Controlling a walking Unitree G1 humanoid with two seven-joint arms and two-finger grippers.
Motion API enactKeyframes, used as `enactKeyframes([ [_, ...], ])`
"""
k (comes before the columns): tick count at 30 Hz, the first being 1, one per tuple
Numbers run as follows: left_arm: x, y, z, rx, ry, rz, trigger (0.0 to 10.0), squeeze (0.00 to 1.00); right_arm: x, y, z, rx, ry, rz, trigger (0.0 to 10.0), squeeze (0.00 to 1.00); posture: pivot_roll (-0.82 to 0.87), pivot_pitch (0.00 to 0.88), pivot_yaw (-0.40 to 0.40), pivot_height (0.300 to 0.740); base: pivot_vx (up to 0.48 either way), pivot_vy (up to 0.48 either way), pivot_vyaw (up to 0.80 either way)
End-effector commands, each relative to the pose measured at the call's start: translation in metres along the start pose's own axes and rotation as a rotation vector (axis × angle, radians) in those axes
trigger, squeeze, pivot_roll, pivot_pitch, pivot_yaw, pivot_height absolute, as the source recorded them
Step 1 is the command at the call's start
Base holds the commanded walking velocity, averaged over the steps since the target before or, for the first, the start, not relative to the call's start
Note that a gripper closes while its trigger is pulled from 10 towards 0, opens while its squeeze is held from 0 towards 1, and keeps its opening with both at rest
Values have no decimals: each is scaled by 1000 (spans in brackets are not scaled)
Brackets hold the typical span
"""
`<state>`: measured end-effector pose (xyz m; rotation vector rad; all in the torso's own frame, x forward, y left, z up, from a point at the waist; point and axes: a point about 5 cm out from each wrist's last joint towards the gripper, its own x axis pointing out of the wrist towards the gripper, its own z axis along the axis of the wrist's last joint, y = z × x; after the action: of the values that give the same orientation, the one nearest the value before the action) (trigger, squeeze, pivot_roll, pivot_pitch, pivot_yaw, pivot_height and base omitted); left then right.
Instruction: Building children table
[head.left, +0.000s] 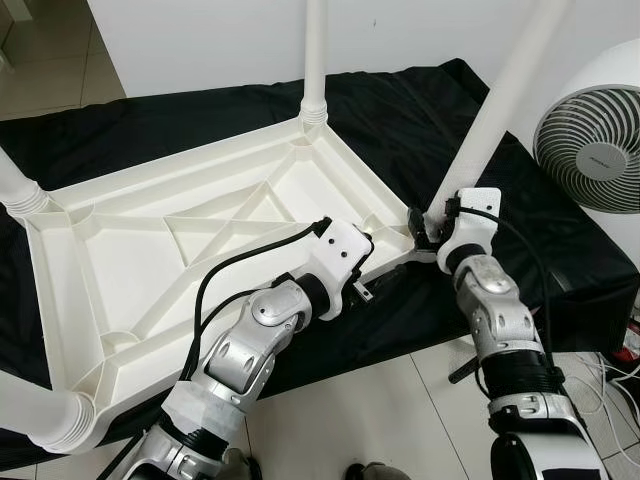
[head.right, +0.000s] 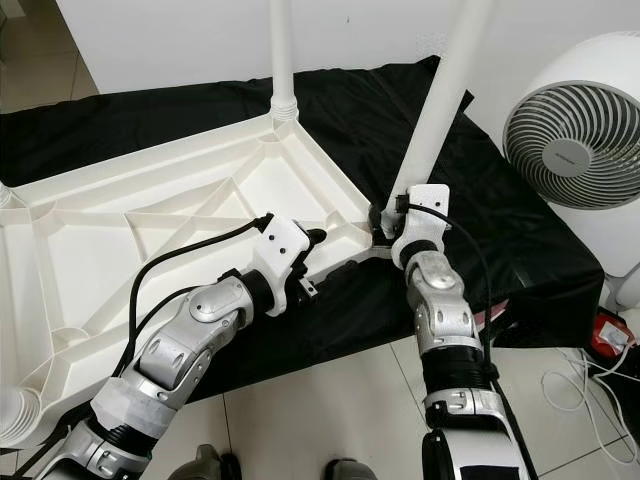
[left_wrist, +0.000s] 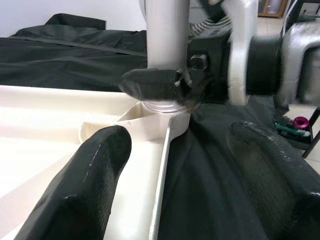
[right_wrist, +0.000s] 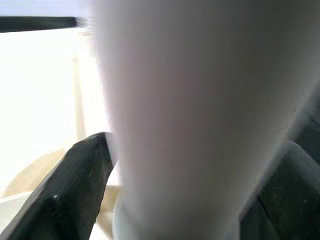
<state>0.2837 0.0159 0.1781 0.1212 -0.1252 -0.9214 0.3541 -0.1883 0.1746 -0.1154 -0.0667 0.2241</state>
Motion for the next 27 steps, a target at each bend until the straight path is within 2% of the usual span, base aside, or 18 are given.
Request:
enactKeyframes([
  [1,1,-3,-4,10,12,-48,10000,0,2,4,4,-25,-23,92,10000,0,-85,86,24,740,0,0,0],
  [4,1,-3,-3,11,11,-49,10000,0,1,5,4,-47,-29,128,10000,0,-87,87,27,740,0,0,0],
  [6,1,-3,-2,19,9,-55,10000,0,4,0,5,-104,-24,201,10000,0,-87,91,29,740,0,0,0],
  [9,1,-2,-1,21,9,-55,10000,0,5,-2,6,-106,-22,227,10000,0,-83,97,28,740,0,0,0],
  [13,1,-2,-1,23,10,-54,10000,0,7,-9,6,-154,-8,271,10000,0,-83,97,28,740,0,0,0],
  [14,1,-3,-1,23,10,-55,10000,0,7,-11,7,-154,-9,288,5882,0,-78,103,34,740,0,0,0],
  [15,1,-3,-1,23,10,-55,10000,0,7,-11,7,-154,-9,288,5882,0,-78,103,34,740,0,0,0],
  [16,1,-3,-1,22,12,-57,10000,0,8,-13,7,-165,-8,296,980,0,-78,103,34,740,0,0,0],
  [19,1,-4,-1,22,13,-58,10000,0,8,-14,7,-174,-7,301,980,0,-78,103,34,740,0,0,0],
  [20,1,-5,-1,21,13,-61,10000,0,8,-15,6,-175,-3,315,0,0,-78,105,35,740,0,0,0],
  [27,2,-8,-2,12,15,-70,10000,0,3,-19,0,-159,9,345,0,0,-85,113,34,740,0,0,0],
])
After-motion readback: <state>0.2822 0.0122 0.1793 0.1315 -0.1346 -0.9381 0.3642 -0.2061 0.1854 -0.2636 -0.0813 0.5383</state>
